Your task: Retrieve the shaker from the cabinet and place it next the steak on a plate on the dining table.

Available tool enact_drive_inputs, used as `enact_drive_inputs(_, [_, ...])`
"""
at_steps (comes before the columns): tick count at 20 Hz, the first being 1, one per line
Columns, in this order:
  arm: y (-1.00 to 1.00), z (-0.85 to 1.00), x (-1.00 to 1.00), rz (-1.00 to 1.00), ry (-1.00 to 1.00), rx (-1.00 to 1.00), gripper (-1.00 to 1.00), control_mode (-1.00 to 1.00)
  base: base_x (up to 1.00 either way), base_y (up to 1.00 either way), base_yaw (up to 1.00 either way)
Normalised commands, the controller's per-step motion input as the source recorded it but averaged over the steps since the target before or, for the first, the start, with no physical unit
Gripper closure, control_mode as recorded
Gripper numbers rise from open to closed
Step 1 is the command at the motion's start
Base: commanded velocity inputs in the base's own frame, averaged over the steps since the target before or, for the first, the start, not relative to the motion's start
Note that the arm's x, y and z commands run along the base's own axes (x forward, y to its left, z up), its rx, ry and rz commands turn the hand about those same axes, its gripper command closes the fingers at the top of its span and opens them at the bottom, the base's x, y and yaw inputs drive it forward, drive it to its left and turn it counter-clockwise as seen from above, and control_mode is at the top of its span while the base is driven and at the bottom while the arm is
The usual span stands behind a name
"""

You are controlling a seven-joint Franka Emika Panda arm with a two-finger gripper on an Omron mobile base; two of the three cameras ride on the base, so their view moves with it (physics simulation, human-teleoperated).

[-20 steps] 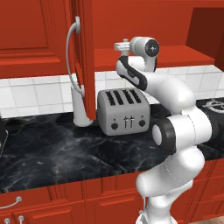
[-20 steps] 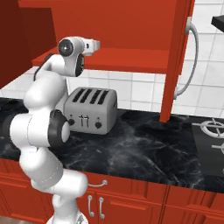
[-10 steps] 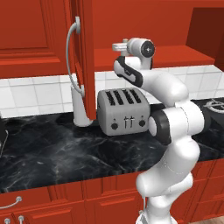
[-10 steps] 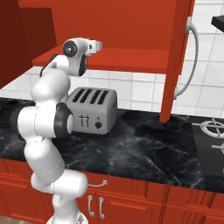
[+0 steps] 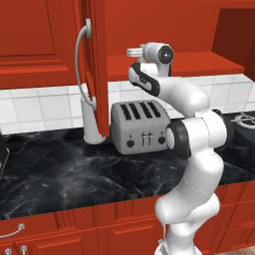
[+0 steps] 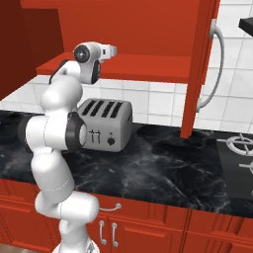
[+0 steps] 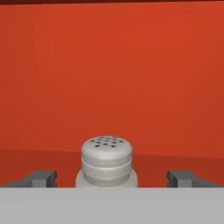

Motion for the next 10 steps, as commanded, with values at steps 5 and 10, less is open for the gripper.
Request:
enact_drive_inputs(5, [0.1,-0.09,0.19,0.0,0.0,0.0,1.0,-1.0,0.0,0.0,0.0])
enact_drive_inputs(10, [0.01,0.0,0.05,0.0,0.0,0.0,1.0,-1.0,0.0,0.0,0.0])
